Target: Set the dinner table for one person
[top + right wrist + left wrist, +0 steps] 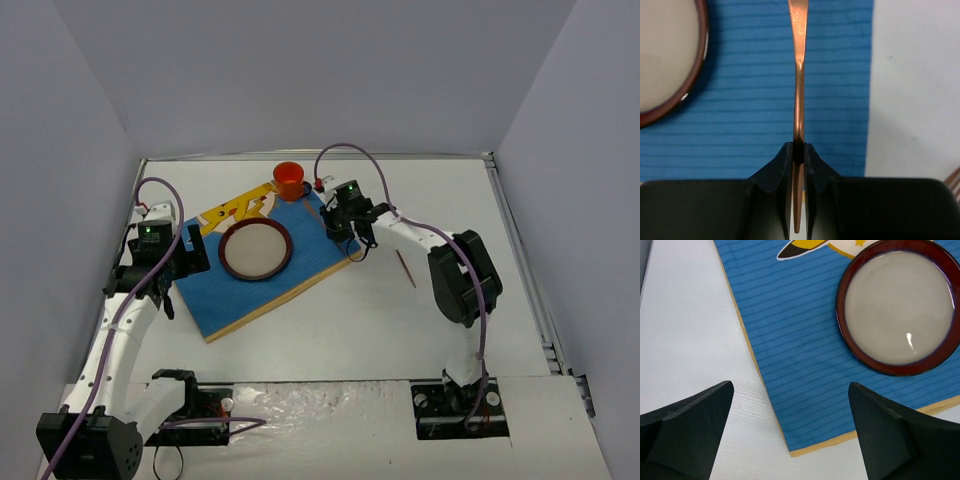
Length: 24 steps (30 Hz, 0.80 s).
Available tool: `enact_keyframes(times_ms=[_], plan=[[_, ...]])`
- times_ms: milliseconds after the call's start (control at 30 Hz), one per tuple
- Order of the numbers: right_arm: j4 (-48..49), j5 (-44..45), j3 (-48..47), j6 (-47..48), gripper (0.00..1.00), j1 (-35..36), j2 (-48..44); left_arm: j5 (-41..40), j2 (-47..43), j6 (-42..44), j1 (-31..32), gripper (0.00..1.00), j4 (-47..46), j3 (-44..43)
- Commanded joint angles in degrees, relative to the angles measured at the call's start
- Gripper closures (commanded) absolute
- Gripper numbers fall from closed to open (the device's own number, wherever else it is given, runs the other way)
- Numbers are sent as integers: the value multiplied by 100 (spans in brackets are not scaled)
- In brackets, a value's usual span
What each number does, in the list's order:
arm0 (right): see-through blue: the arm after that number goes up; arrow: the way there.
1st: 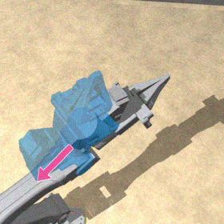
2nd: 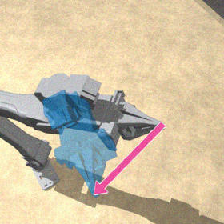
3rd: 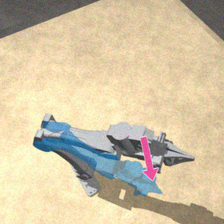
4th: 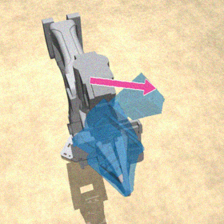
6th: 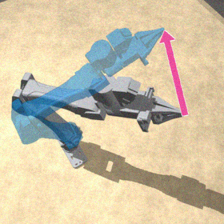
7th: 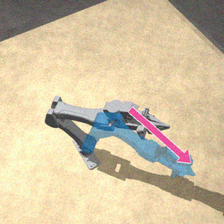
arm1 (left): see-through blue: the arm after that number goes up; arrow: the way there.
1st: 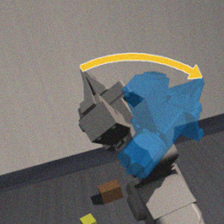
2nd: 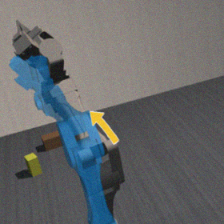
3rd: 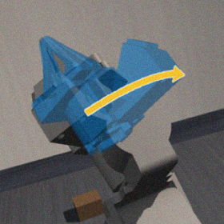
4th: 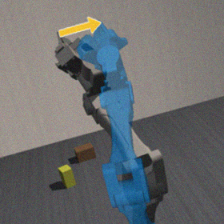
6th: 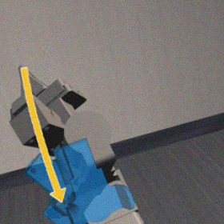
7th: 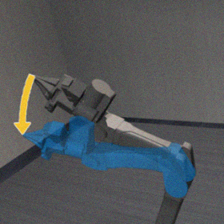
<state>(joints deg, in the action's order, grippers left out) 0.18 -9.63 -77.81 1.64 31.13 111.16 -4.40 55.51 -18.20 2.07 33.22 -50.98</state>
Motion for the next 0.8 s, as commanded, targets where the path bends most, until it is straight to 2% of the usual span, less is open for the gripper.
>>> enact_keyframes(times_ms=[0, 300, 767], plan=[[209, 249, -566, -545, 100, 197, 295, 18, -38, 36, -48, 3, -141, -176], [367, 434, -814, -836, 100, 253, 780, 16, -33, 37, -40, 3, -132, -184], [339, 509, -653, -318, 100, 253, 784, 24, -5, 44, -37, 3, -132, -193]])
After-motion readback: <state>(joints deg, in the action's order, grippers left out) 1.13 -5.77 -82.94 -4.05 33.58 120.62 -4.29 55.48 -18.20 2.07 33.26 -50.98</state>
